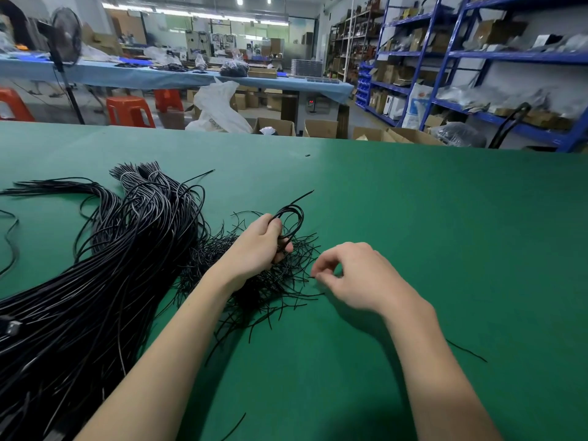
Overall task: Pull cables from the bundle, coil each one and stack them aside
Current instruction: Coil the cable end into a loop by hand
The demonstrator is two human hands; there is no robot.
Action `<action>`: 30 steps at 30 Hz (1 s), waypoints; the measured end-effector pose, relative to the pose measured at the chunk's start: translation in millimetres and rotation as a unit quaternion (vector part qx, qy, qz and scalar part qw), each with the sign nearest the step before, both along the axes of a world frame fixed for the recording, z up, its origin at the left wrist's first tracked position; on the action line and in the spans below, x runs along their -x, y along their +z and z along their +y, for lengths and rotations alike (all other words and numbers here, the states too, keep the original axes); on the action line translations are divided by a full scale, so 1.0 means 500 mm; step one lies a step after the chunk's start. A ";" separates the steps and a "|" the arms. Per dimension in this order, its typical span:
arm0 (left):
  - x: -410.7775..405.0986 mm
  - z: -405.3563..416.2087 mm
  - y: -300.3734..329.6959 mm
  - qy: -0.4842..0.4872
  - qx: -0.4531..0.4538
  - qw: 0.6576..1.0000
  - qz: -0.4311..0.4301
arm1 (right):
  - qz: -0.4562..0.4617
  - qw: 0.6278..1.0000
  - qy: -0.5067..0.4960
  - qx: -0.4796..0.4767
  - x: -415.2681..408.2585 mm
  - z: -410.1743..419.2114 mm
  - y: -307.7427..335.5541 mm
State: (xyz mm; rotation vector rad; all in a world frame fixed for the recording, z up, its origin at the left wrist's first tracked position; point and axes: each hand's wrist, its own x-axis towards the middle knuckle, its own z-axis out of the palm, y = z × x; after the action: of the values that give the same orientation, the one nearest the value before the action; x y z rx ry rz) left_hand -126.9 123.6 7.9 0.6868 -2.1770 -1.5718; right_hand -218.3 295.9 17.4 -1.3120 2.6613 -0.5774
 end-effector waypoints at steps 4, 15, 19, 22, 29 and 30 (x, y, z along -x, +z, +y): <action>0.001 -0.003 0.000 0.001 0.004 1.000 0.009 | -0.003 1.000 0.016 0.023 -0.008 -0.020 -0.016; 0.015 0.024 -0.013 0.001 0.072 0.997 0.032 | -0.220 0.903 -0.163 0.331 0.026 0.020 -0.013; 0.021 0.046 -0.019 -0.024 0.153 0.987 0.037 | -0.307 0.848 -0.131 0.411 -0.007 -0.011 0.009; 0.026 0.063 -0.021 -0.043 0.208 0.976 0.052 | -0.339 0.837 -0.116 0.412 -0.020 -0.027 0.009; 0.025 0.080 -0.011 -0.124 0.126 0.983 0.053 | -0.413 0.802 -0.109 0.416 -0.010 -0.017 -0.003; 0.023 0.081 -0.007 -0.142 0.093 0.984 0.052 | -0.417 0.802 -0.104 0.416 -0.008 -0.013 -0.003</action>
State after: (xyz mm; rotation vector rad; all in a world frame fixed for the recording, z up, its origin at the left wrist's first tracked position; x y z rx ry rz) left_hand -138.6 164.2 4.4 0.2382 -2.3846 -1.4680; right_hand -214.5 289.3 16.0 -0.5585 1.7905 -1.9557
